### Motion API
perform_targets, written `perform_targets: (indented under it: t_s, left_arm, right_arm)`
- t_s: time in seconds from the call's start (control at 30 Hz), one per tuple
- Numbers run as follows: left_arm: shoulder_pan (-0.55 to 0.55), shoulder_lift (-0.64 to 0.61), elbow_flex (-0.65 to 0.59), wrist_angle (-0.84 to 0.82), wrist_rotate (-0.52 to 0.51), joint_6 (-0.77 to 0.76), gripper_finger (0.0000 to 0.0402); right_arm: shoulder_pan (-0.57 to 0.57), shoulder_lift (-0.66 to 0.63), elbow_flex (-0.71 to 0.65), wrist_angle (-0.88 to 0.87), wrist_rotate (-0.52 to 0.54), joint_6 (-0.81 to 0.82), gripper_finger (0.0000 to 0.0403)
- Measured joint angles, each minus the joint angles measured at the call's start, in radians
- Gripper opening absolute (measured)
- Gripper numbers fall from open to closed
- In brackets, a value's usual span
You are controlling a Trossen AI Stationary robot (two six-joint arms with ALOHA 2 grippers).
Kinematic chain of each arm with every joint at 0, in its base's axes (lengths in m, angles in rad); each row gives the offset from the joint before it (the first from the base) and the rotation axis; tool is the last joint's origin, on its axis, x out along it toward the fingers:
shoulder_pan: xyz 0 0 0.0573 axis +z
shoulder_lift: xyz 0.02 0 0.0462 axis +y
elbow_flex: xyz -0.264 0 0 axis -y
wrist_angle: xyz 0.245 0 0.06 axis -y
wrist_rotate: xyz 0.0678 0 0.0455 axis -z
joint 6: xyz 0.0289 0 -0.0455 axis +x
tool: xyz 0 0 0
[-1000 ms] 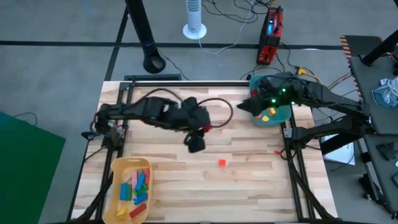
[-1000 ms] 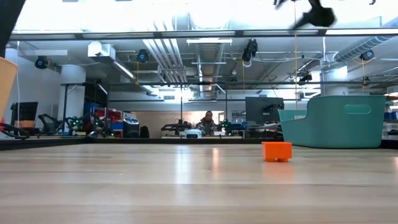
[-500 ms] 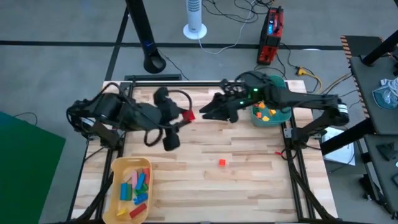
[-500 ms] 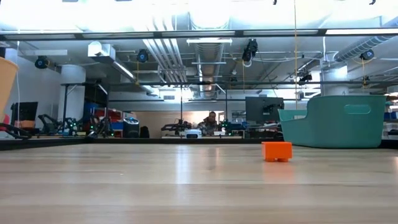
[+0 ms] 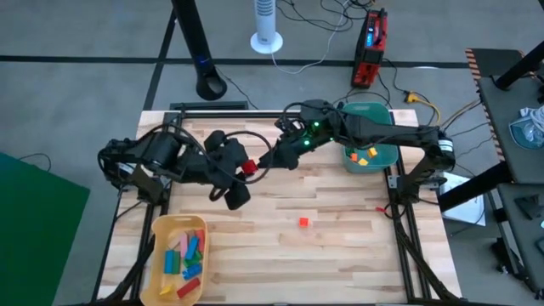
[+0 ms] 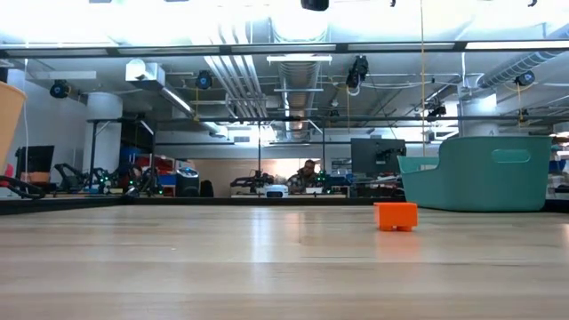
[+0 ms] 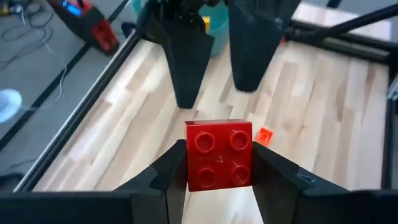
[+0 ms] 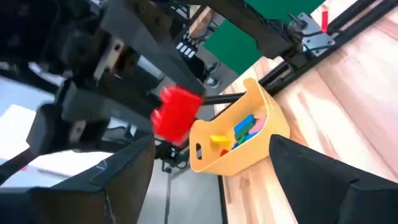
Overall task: Sort blocks
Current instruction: Put the red 4-stud game piece into the green bin
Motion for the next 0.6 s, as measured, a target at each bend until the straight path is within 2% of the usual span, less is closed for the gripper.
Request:
perform_targets:
  t_s: [0.27, 0.6]
  left_arm:
    - [0.002, 0.006, -0.001, -0.022, 0.026, -0.031, 0.0132]
    - [0.028, 0.024, -0.001, -0.039, 0.025, -0.019, 0.0132]
  right_arm:
    - [0.010, 0.085, 0.104, -0.014, -0.007, -0.019, 0.0293]
    - [0.054, 0.179, 0.257, -0.148, -0.015, -0.092, 0.0289]
